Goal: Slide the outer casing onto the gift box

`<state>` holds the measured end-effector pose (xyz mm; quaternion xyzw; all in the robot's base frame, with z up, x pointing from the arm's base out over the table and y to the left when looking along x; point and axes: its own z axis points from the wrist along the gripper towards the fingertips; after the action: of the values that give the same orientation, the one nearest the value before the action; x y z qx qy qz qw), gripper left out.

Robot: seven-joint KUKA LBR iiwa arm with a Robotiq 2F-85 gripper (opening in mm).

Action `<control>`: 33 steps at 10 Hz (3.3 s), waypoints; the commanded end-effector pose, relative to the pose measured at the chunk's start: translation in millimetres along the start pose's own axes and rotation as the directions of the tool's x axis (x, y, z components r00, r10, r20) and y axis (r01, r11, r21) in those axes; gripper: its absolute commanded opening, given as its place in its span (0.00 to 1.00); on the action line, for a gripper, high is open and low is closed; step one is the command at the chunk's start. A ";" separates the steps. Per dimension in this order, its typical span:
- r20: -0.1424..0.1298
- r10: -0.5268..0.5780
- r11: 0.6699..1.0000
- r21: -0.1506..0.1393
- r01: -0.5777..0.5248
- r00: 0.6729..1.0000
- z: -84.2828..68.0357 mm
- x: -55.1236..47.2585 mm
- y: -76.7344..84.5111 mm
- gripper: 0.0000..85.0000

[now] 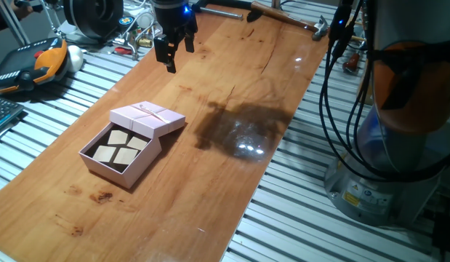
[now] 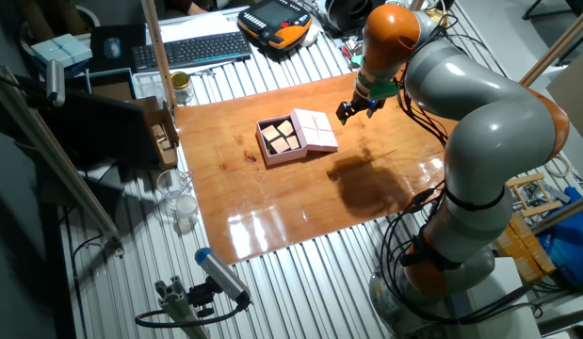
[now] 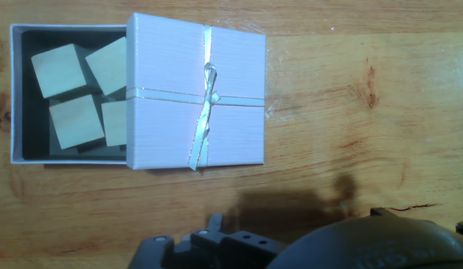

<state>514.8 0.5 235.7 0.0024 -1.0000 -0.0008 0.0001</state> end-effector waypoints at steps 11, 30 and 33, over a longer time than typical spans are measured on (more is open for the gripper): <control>-0.060 -0.076 0.997 -0.012 0.075 0.995 -3.1 -0.6 0.6 0.00; -0.030 -0.069 0.997 -0.028 0.068 0.997 29.1 0.0 -31.1 0.00; -0.025 -0.071 0.997 -0.026 0.071 0.997 30.9 0.3 -44.5 0.00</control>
<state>514.8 -43.7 204.7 0.0382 -0.9991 -0.0135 0.0134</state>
